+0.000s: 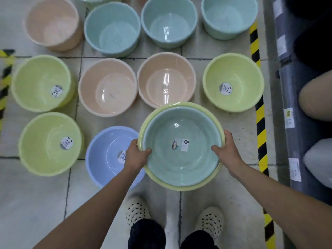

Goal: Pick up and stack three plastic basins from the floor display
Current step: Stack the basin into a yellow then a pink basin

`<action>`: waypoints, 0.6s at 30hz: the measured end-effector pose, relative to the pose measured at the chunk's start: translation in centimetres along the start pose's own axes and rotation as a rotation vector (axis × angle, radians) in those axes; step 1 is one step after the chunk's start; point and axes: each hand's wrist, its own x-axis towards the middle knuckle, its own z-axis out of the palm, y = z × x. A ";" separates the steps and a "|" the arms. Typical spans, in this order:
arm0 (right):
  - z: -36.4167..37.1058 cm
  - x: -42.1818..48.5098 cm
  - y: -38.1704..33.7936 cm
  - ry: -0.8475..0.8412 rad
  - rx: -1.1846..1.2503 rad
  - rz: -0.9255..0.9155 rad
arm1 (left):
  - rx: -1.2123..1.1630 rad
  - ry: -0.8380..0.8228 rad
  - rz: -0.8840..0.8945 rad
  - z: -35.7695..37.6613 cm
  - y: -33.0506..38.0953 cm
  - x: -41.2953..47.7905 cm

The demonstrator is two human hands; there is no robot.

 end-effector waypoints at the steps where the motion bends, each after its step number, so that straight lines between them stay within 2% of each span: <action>1: 0.7 -0.5 -1.6 -0.022 -0.021 -0.014 | -0.029 0.021 -0.012 -1.6 0.0 -0.4; 10: 8.8 -6.1 -11.3 -0.217 -0.170 -0.137 | -0.211 0.214 -0.118 -14.2 -3.4 -4.7; 18: 15.9 -9.9 -15.2 -0.322 -0.287 -0.174 | -0.338 0.256 -0.174 -21.4 -7.6 -6.9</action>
